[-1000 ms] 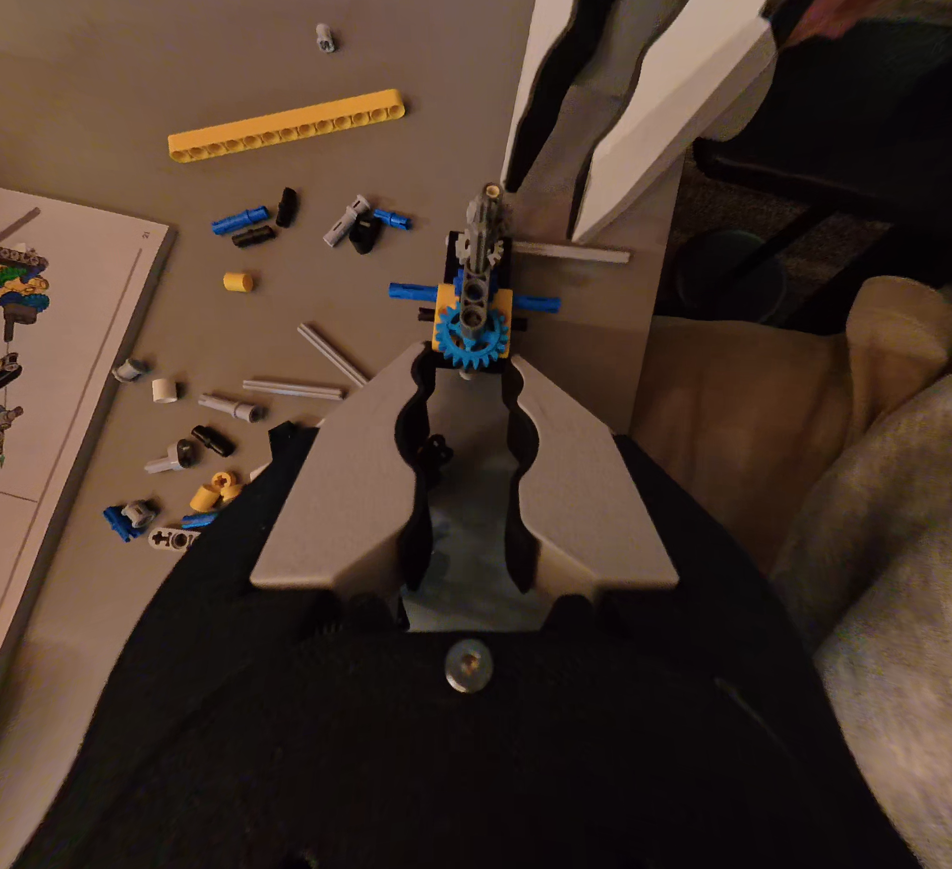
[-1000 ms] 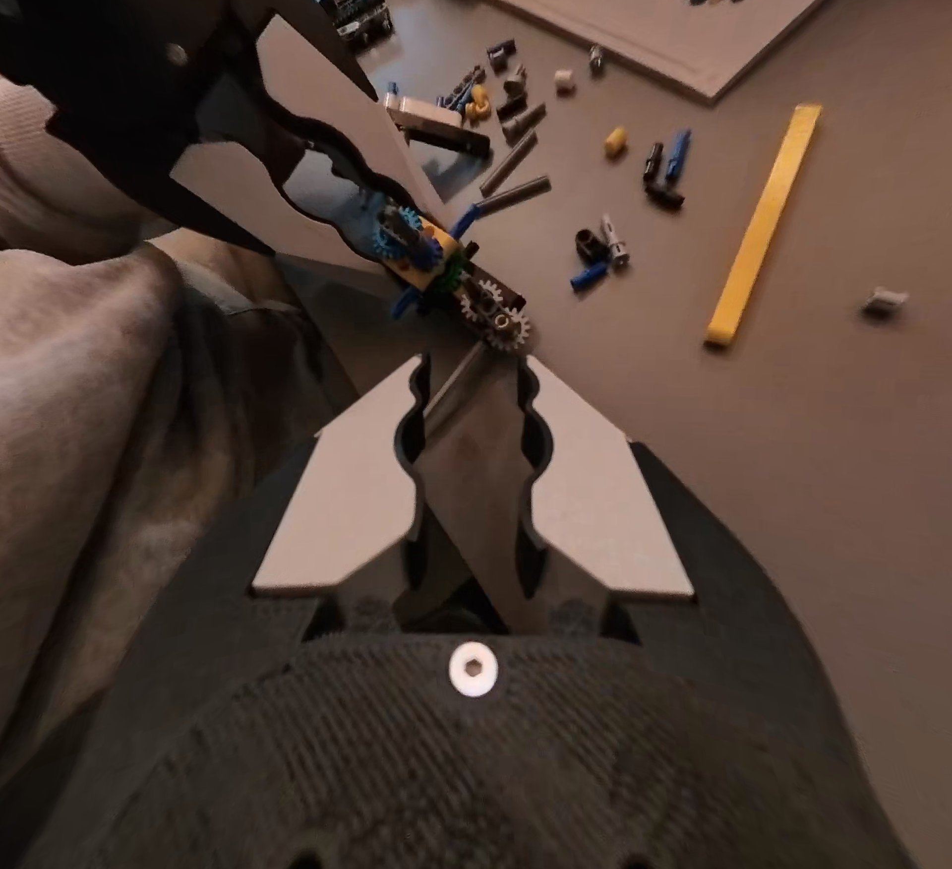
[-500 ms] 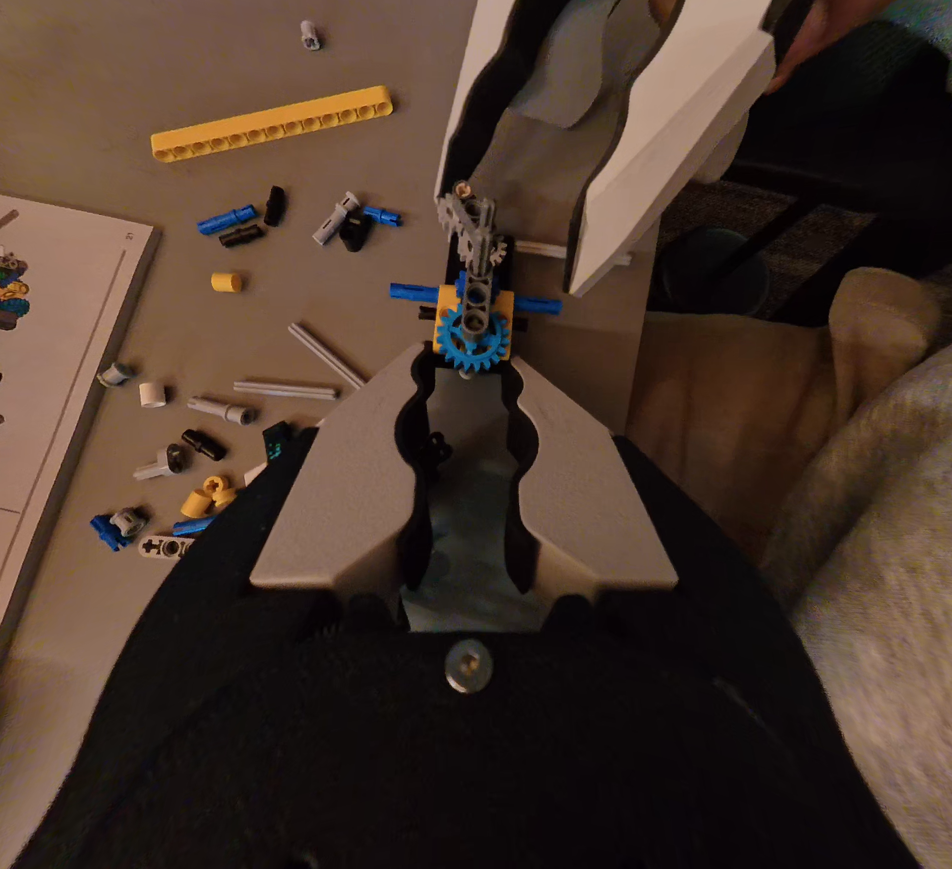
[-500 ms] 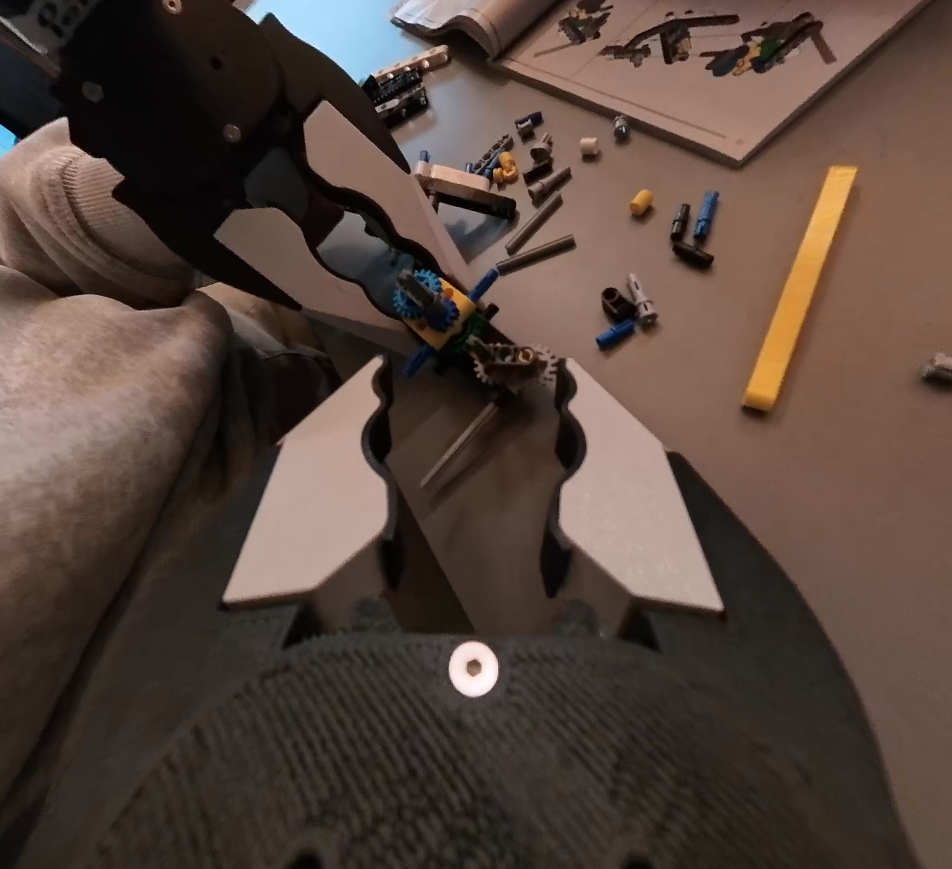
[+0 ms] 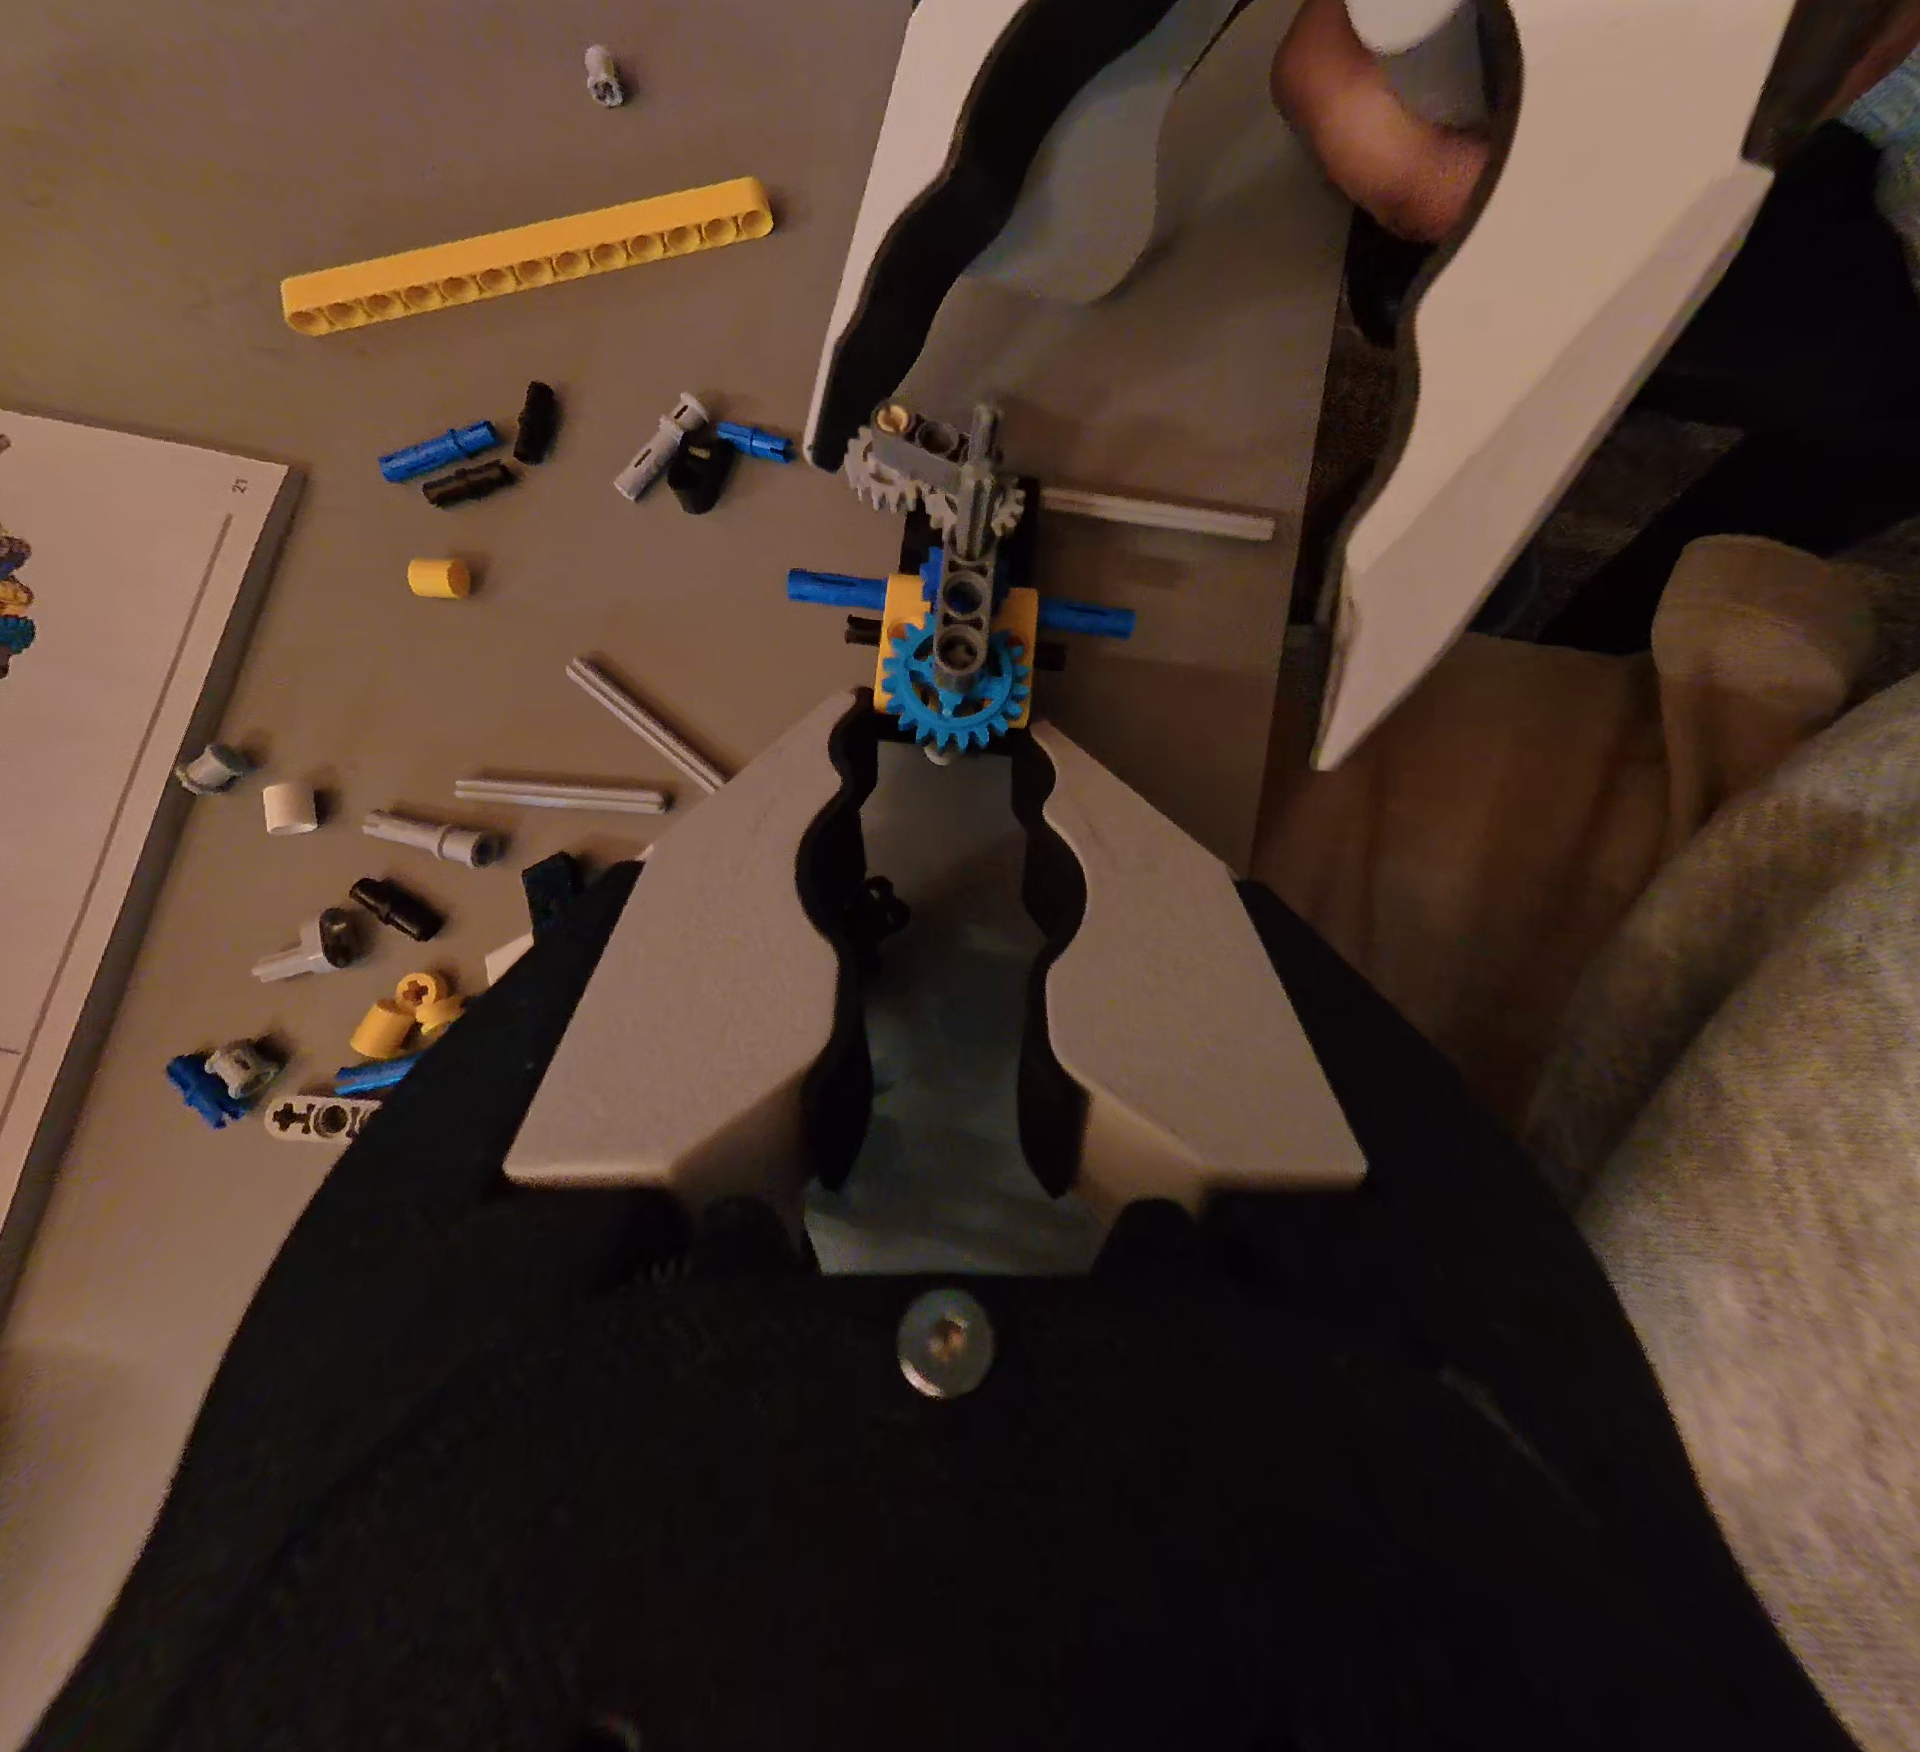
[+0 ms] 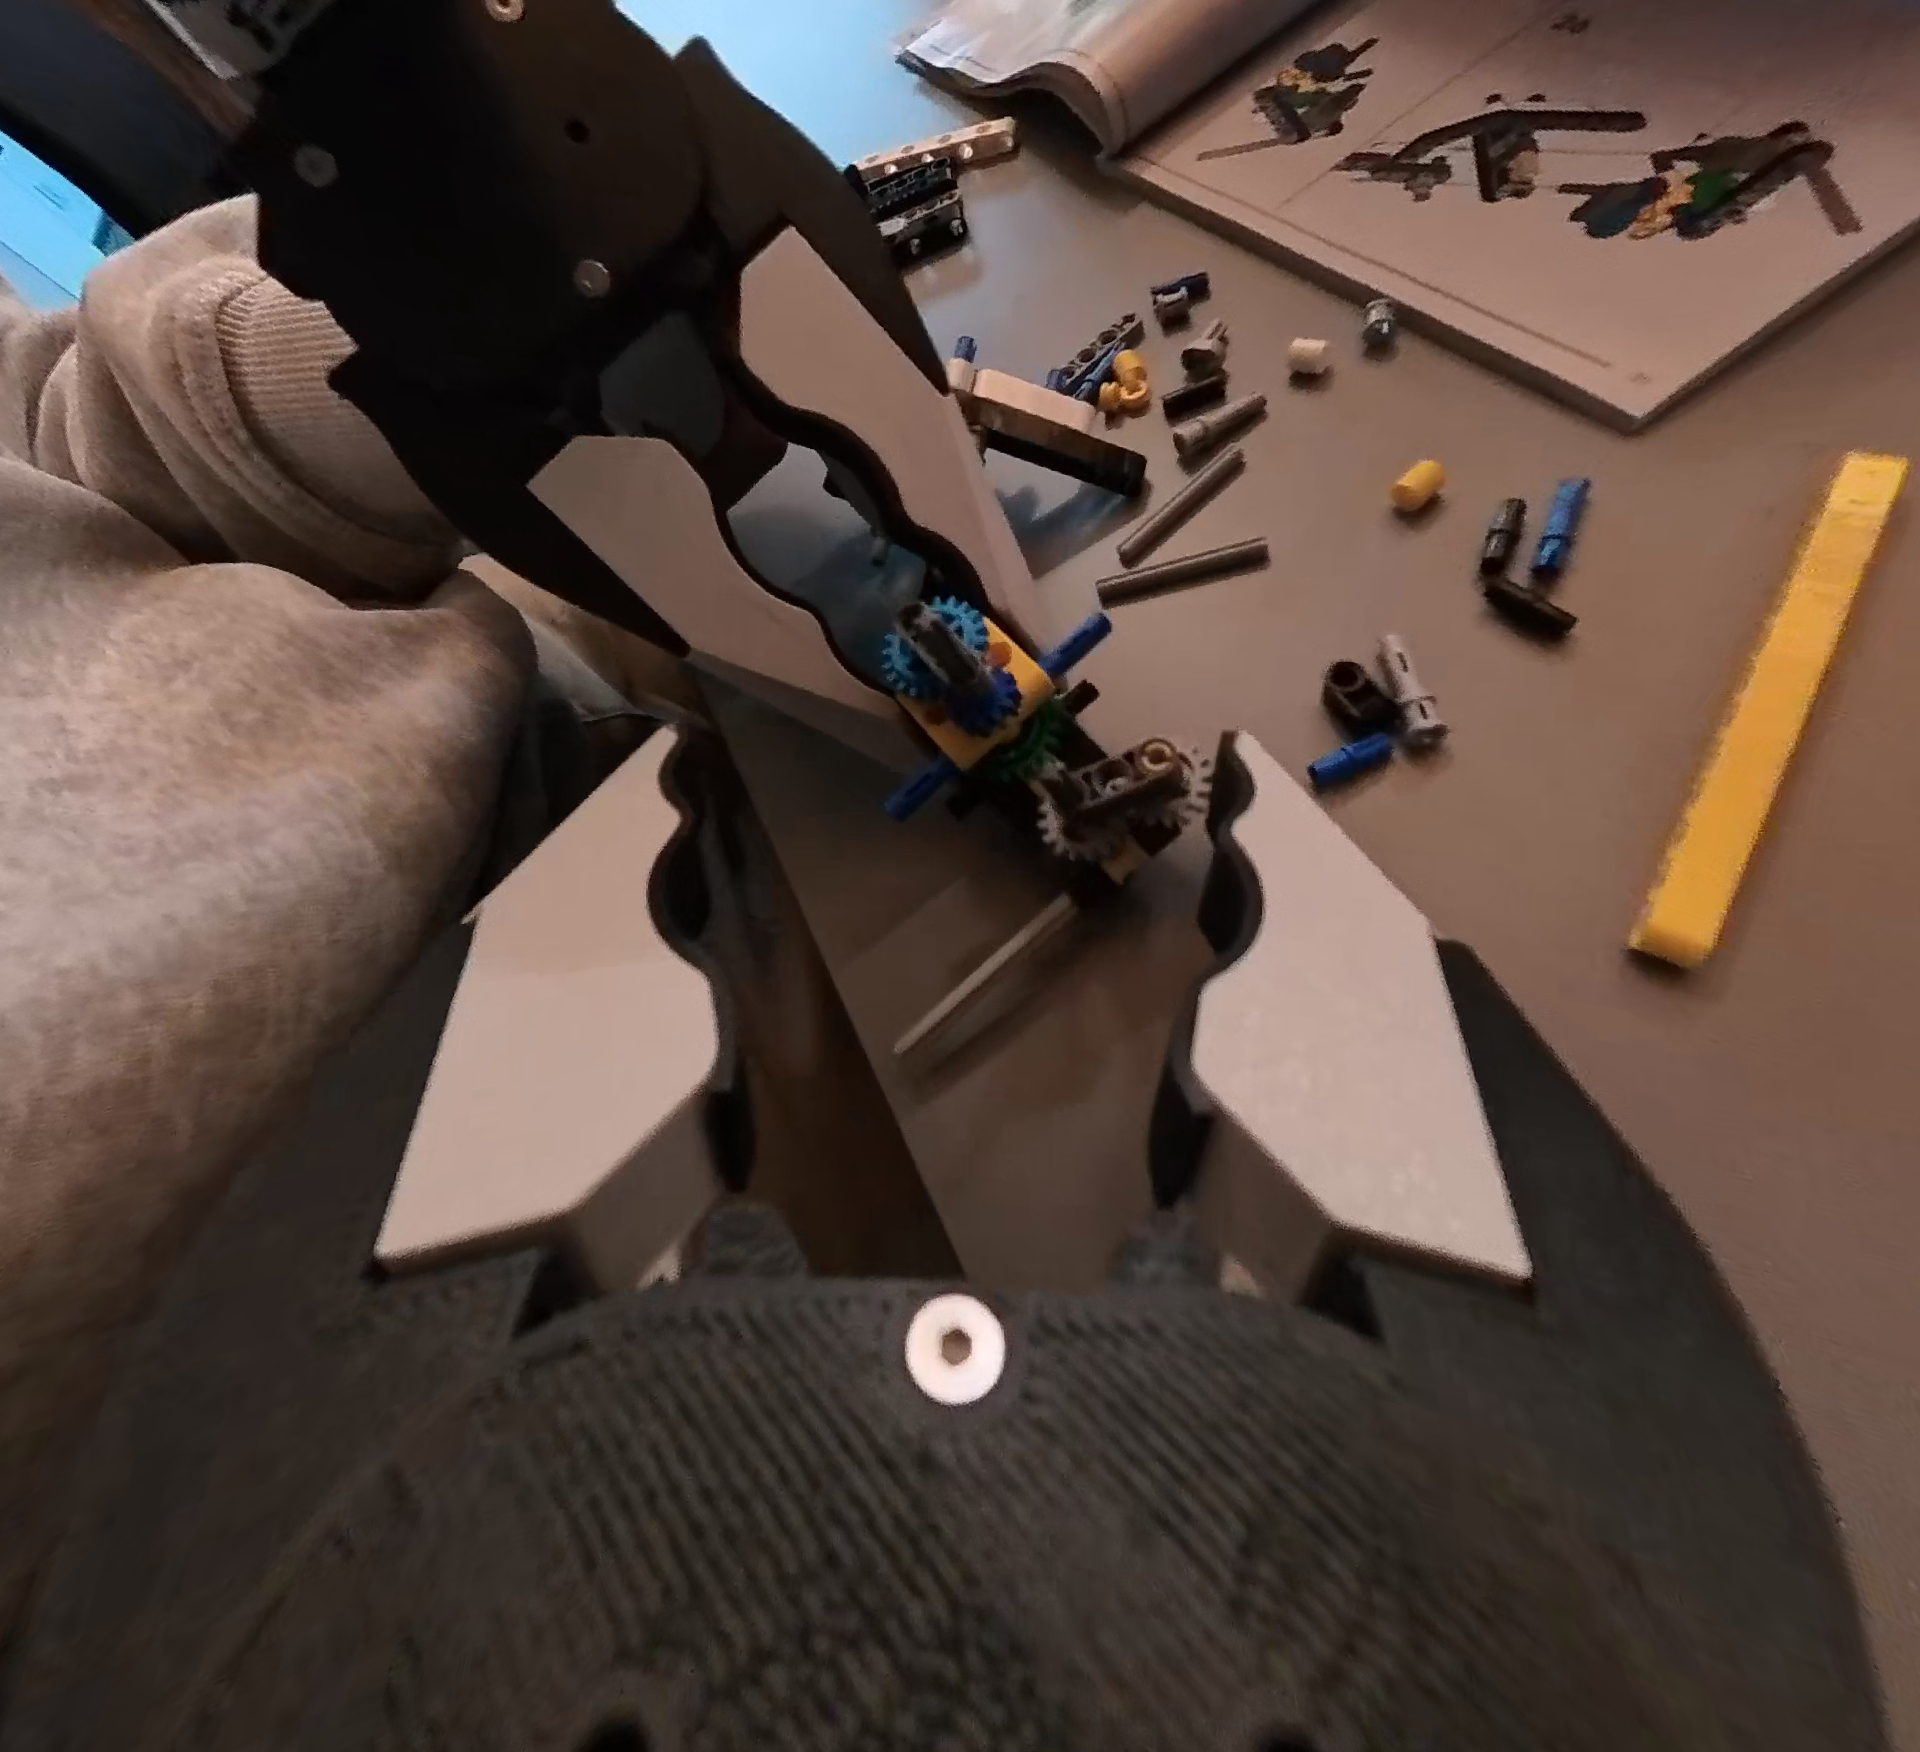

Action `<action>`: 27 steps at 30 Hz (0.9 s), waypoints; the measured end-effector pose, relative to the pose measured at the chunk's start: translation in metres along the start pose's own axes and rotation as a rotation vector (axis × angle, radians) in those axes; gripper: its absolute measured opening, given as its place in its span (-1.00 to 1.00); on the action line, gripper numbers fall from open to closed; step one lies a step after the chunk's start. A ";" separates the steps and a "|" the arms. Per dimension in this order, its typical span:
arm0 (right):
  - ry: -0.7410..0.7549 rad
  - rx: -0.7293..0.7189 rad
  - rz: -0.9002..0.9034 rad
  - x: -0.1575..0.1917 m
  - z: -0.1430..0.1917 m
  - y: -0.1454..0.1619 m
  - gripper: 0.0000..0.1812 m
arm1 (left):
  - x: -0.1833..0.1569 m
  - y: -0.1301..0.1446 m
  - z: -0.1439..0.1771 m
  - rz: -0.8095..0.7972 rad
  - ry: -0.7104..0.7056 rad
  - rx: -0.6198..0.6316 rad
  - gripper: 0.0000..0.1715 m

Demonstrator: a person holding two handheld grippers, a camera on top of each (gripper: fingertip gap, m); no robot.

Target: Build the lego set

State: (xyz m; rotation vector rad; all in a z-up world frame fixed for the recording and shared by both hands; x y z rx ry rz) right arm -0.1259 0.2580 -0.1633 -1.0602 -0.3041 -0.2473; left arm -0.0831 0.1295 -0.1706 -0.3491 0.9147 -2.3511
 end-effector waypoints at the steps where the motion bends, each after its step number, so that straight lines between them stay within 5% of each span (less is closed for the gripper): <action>1: -0.001 0.001 0.006 0.001 -0.001 0.000 0.09 | 0.000 0.000 0.000 0.000 0.001 0.000 -0.72; 27: 0.032 0.056 0.073 0.009 -0.009 0.002 -0.03 | 0.000 -0.001 -0.002 0.009 -0.006 -0.001 -0.73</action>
Point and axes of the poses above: each gripper's, where its closed fingertips meet, z back along the fingers, y out of its underside, x = y × z across the jaws, the point moved 9 cm from there along z, back along the fingers, and after that the axes turned 2 degrees about -y, right-handed, at the moved point
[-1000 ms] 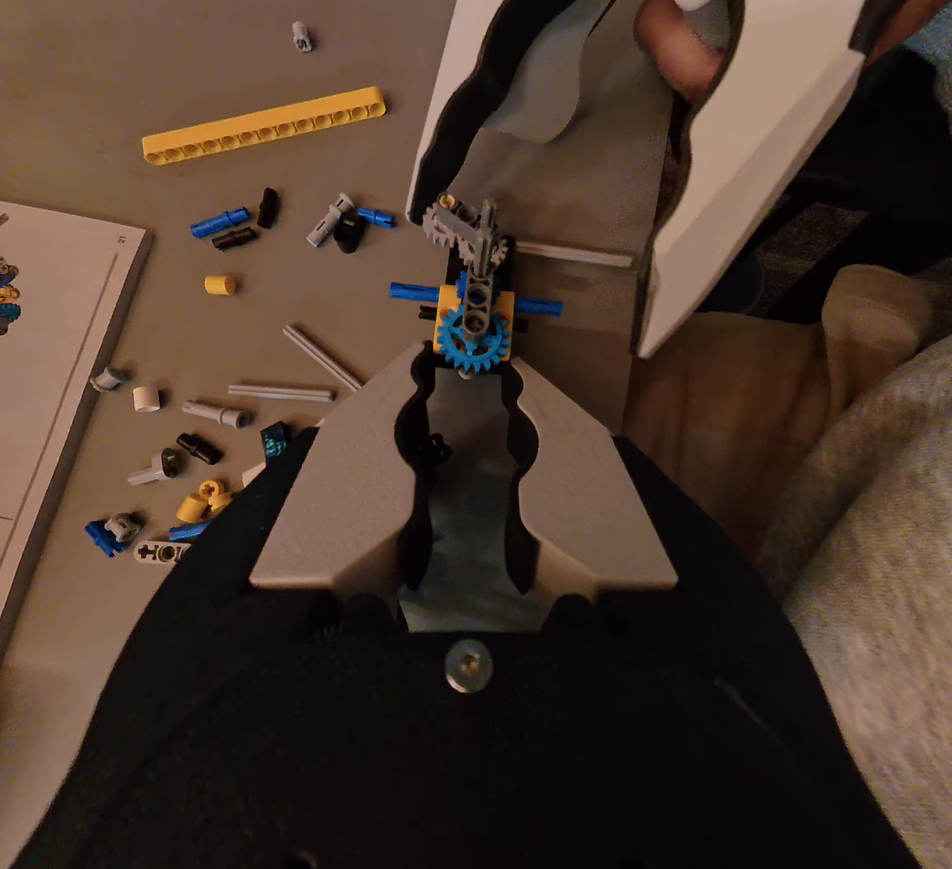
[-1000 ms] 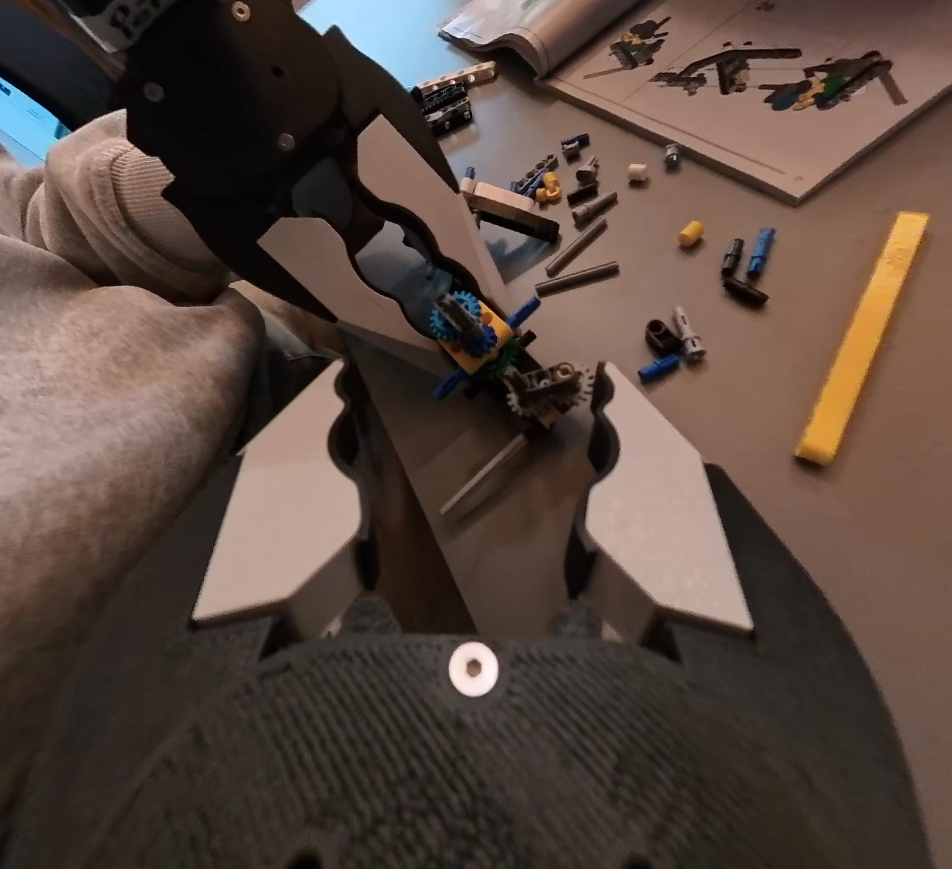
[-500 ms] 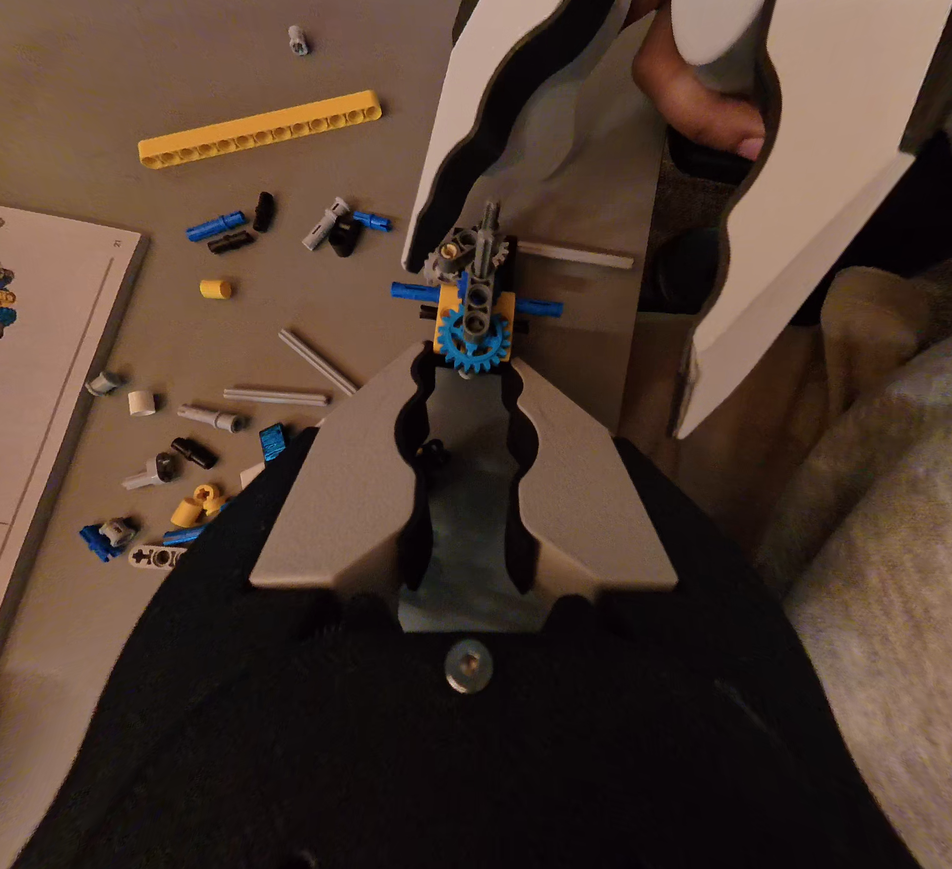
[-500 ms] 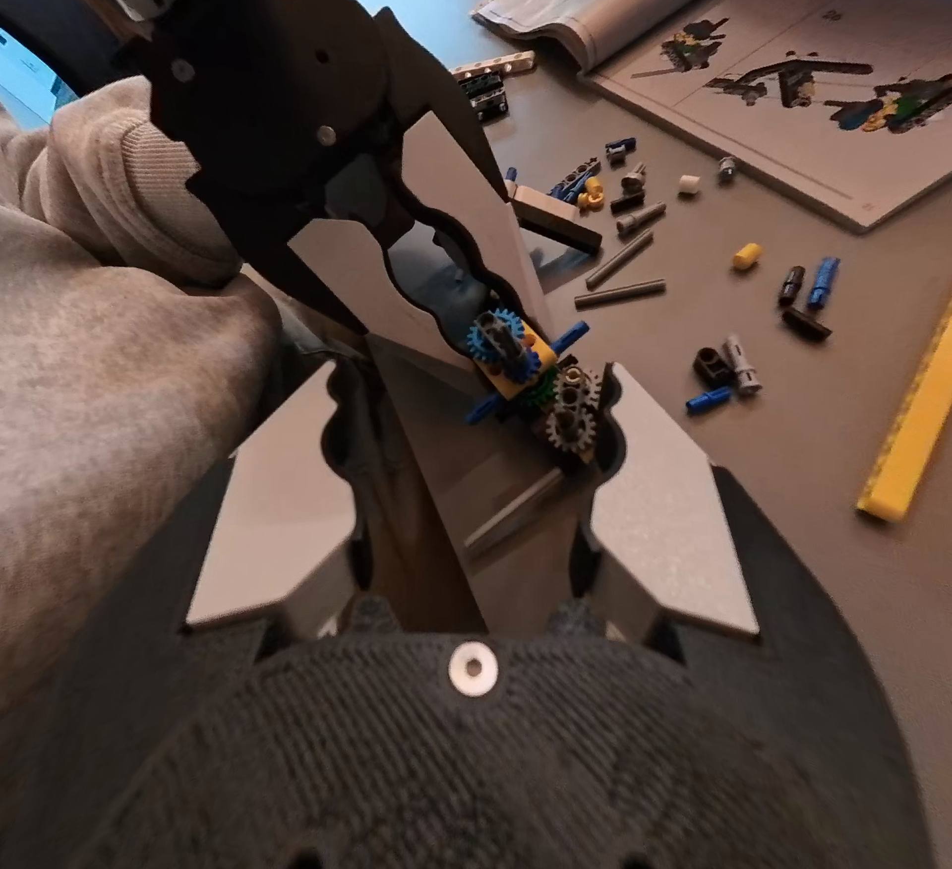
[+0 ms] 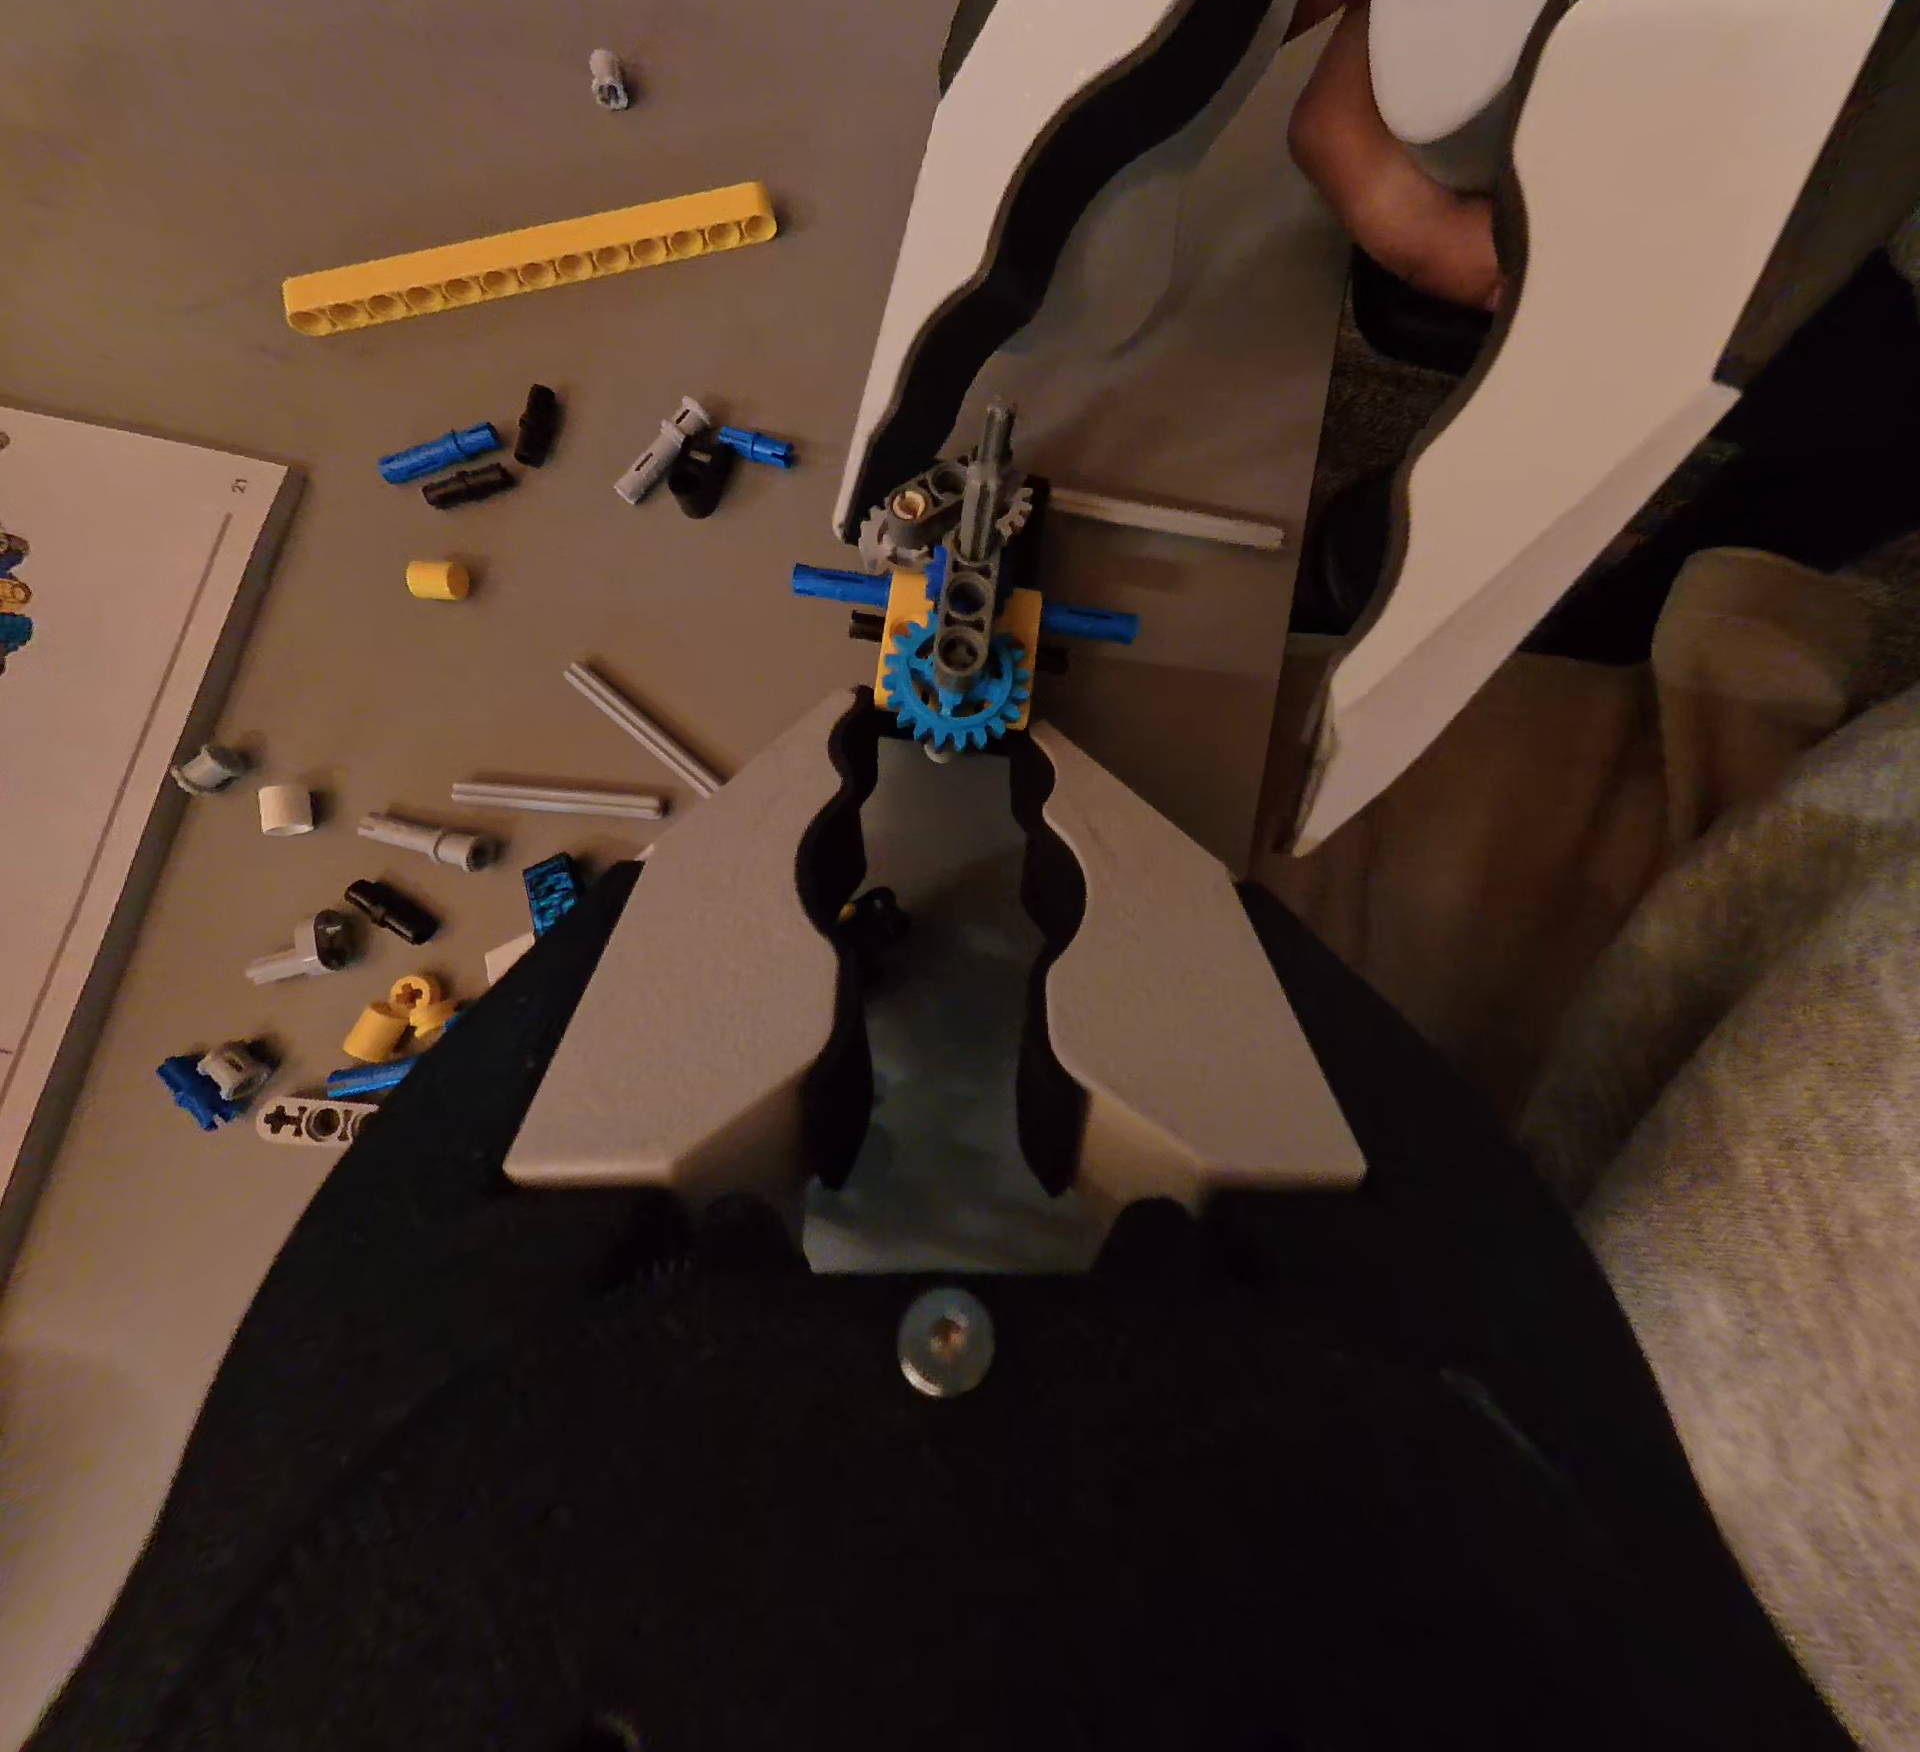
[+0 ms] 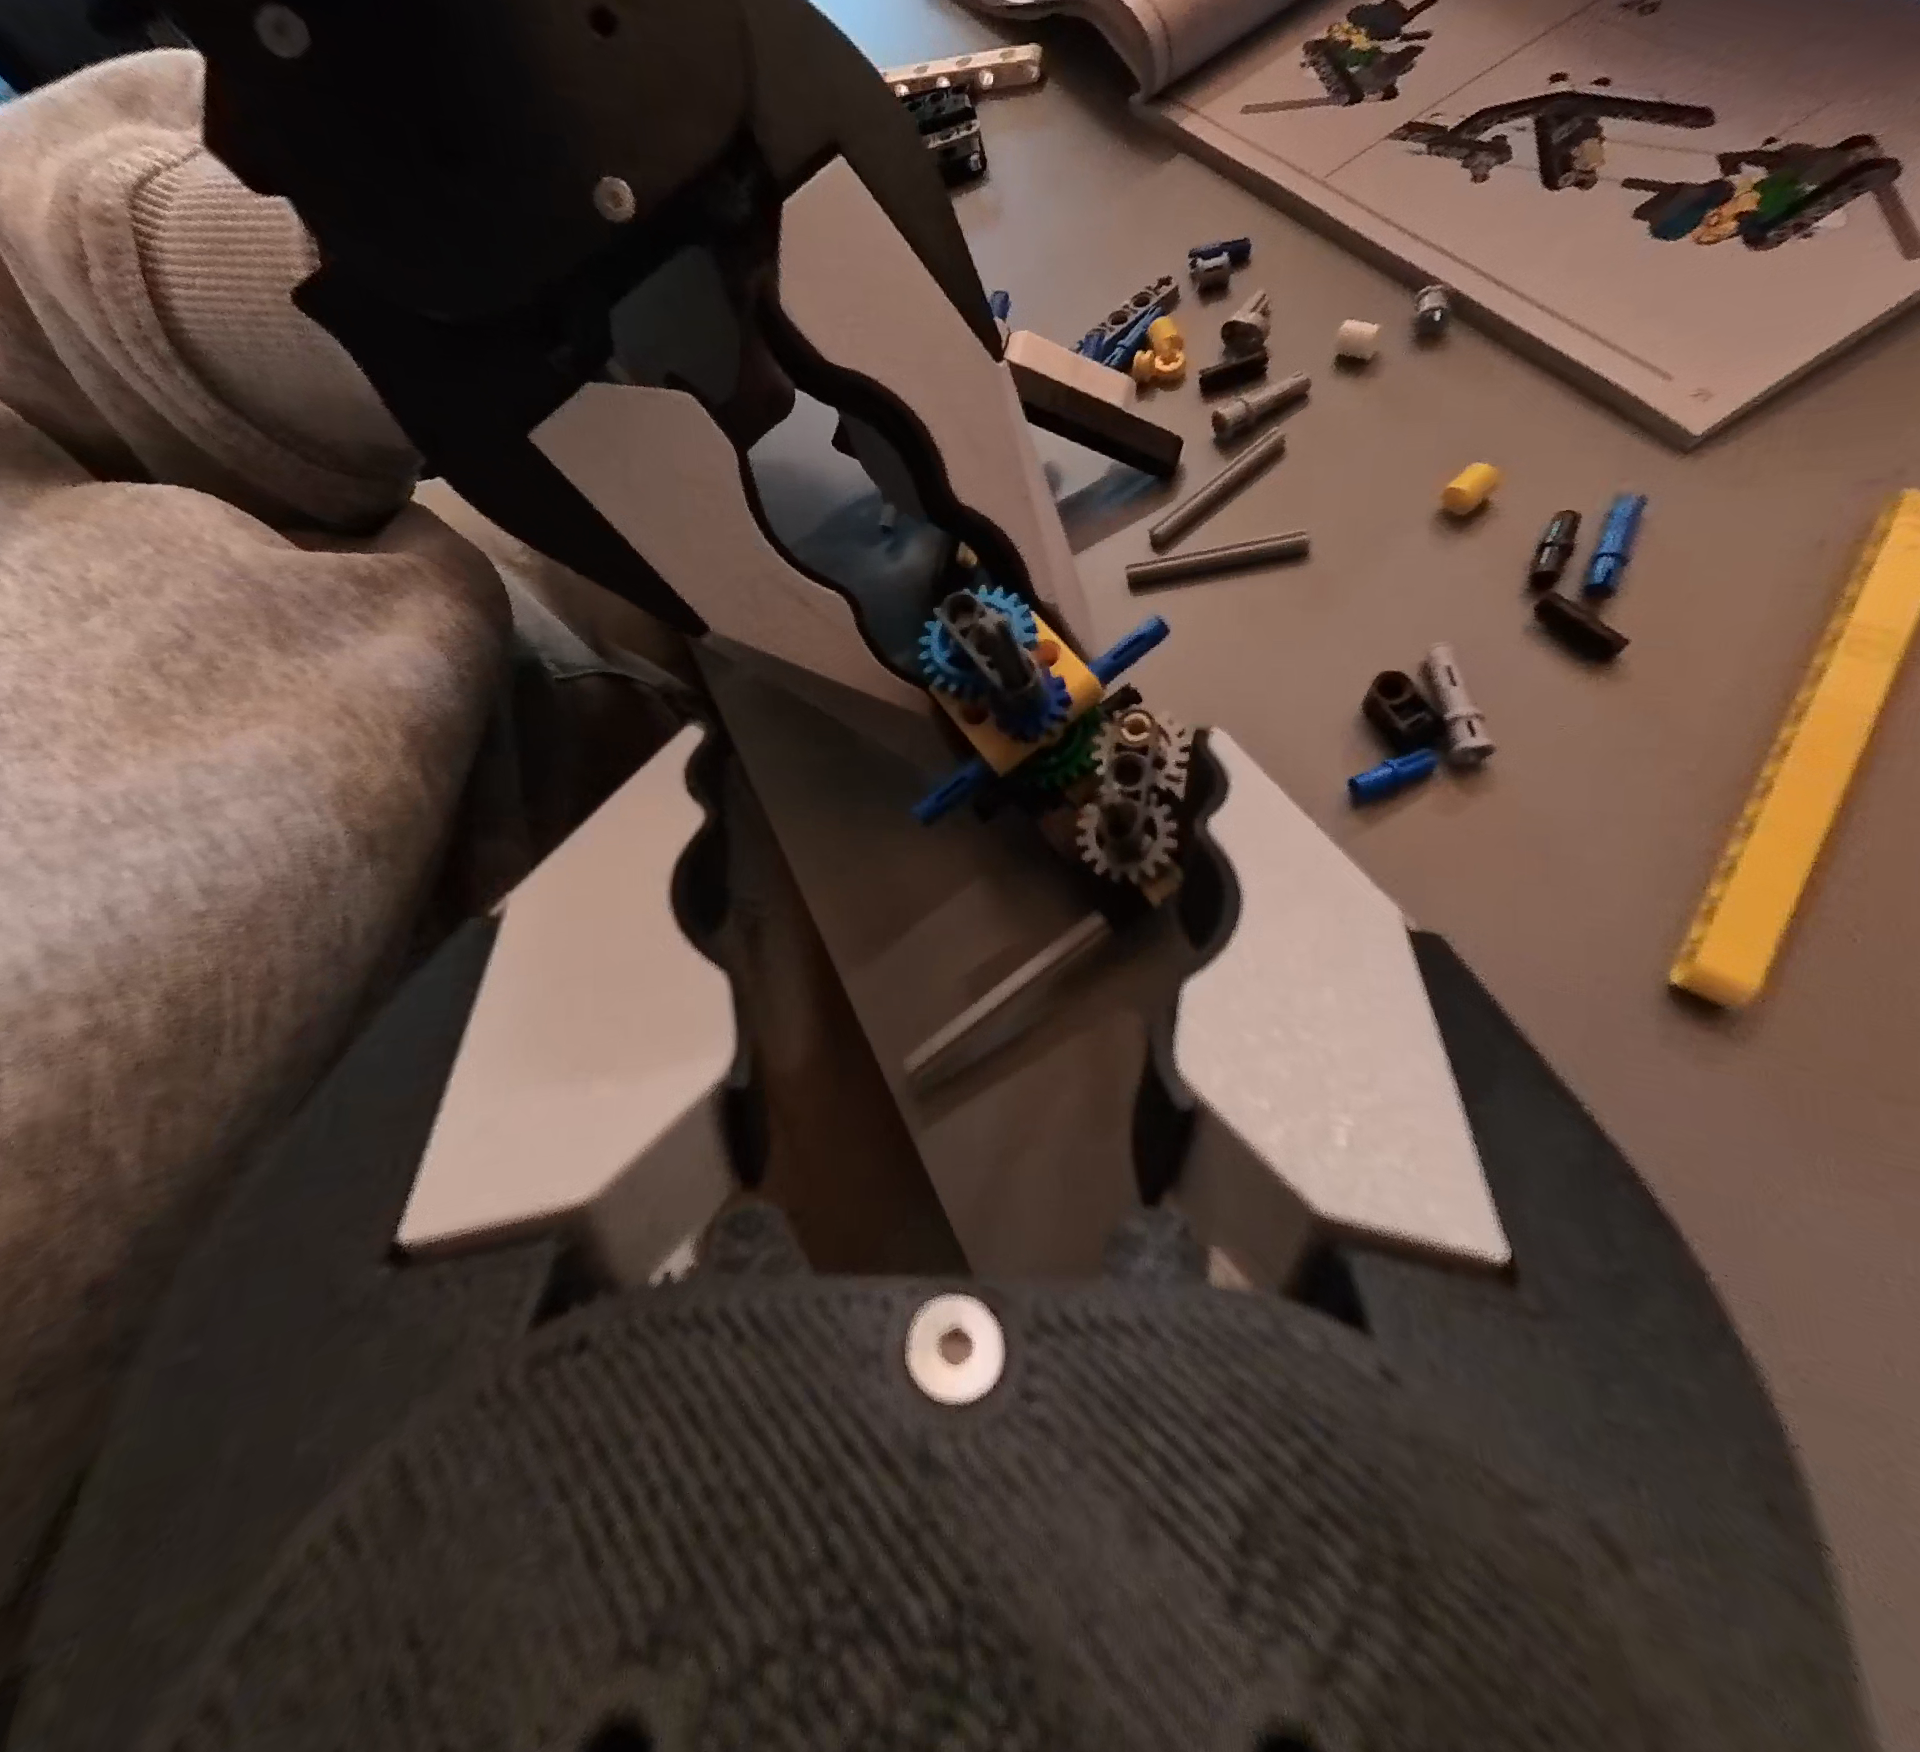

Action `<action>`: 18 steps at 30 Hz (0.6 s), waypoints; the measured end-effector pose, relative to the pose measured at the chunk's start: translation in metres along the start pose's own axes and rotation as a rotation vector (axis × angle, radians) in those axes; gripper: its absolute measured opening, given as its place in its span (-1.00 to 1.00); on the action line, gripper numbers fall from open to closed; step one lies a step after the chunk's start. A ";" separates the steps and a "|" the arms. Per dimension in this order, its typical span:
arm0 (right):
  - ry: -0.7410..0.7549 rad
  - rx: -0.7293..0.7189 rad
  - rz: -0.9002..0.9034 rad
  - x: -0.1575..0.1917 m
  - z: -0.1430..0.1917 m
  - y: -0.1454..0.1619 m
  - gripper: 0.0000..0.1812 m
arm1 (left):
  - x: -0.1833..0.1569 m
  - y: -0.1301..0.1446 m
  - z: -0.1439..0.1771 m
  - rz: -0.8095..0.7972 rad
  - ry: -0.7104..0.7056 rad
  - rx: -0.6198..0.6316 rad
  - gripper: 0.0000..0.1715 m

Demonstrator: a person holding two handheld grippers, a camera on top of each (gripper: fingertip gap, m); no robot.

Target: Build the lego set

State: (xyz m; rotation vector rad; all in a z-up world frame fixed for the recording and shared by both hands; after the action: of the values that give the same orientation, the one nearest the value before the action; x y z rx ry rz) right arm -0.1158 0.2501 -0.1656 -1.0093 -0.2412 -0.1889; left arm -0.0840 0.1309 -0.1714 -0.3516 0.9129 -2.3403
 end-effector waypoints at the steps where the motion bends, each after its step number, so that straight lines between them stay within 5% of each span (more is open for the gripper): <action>1: 0.004 0.009 0.000 -0.001 0.000 0.001 -0.05 | 0.000 0.000 0.000 0.000 -0.001 0.001 -0.73; 12: 0.027 -0.007 0.029 -0.001 0.002 -0.001 -0.10 | 0.001 0.001 0.000 -0.003 -0.008 -0.004 -0.73; 18: 0.112 0.012 0.067 -0.003 0.001 0.000 -0.33 | 0.001 0.001 0.000 0.000 -0.006 -0.007 -0.73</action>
State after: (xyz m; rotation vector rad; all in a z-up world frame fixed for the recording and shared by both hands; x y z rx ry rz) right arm -0.1191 0.2511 -0.1663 -0.9901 -0.1065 -0.1819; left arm -0.0840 0.1300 -0.1716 -0.3608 0.9183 -2.3360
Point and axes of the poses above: each gripper's, where its closed fingertips meet, z back along the fingers, y out of its underside, x = y × z across the jaws, the point moved 9 cm from there along z, back along the fingers, and after that the axes turned 2 degrees about -y, right-handed, at the moved point
